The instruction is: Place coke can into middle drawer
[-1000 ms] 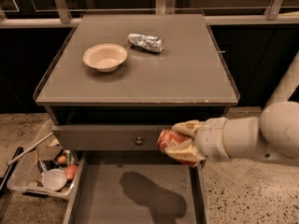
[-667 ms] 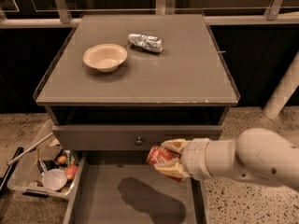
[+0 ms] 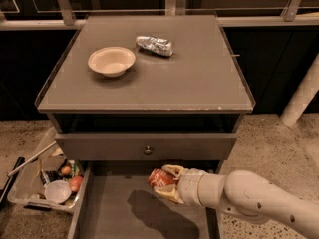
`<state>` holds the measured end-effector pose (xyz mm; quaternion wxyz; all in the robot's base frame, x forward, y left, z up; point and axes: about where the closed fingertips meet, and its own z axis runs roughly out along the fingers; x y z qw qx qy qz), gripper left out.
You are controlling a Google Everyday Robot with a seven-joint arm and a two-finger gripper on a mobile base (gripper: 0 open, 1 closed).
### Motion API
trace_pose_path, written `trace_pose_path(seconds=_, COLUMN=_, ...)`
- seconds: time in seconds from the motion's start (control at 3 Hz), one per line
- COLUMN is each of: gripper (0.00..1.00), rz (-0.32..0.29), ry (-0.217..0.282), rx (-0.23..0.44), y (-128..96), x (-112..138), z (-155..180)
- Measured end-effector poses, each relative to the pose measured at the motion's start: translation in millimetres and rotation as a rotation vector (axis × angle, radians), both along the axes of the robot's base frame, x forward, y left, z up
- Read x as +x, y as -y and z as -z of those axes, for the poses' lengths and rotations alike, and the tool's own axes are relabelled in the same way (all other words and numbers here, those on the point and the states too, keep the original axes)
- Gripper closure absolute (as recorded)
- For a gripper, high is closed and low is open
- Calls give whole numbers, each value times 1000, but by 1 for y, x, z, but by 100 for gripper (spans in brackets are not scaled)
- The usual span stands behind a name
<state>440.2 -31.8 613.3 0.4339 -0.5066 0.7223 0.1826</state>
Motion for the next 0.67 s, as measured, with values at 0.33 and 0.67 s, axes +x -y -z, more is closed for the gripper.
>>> trace_pose_path(seconds=0.33, gripper=100, rz=31, ry=10, rx=2, y=3, x=8, z=3)
trace_pose_path(seconds=0.67, gripper=100, rz=31, ry=10, rx=2, y=3, x=8, z=3)
